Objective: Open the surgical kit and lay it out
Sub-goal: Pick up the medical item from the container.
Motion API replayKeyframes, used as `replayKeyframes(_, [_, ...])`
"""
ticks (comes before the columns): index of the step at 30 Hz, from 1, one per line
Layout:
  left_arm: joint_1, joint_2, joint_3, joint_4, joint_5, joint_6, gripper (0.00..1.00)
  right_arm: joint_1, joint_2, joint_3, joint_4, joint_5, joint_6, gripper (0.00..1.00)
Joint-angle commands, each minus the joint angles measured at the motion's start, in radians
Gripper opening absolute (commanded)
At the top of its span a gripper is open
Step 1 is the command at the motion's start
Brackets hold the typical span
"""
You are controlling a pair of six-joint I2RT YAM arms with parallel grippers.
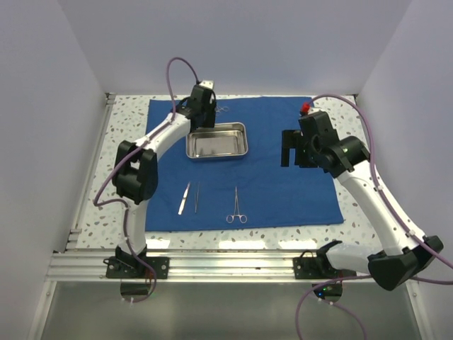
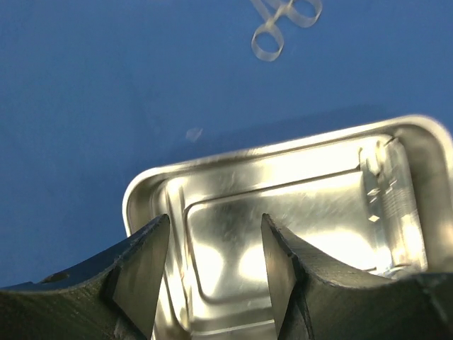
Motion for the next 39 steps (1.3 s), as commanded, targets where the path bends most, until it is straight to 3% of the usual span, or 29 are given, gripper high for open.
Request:
replayKeyframes(1, [0.003, -0.087, -0.066, -0.075, -0.066, 0.008, 0.58, 0.000, -0.043, -0.011, 0.025, -0.022, 0.006, 0.99])
replayKeyframes(15, [-0.008, -0.095, -0.197, -0.114, -0.097, -0.066, 0.58, -0.001, -0.128, -0.032, -0.033, -0.009, -0.008, 0.99])
replayKeyframes(21, [-0.052, -0.077, -0.198, -0.106, -0.123, -0.087, 0.57, -0.001, -0.159, -0.046, -0.058, -0.002, -0.012, 0.99])
replayKeyframes(39, [-0.051, 0.068, -0.129, -0.157, -0.141, -0.193, 0.55, 0.000, -0.145, -0.037, -0.064, 0.027, -0.066, 0.99])
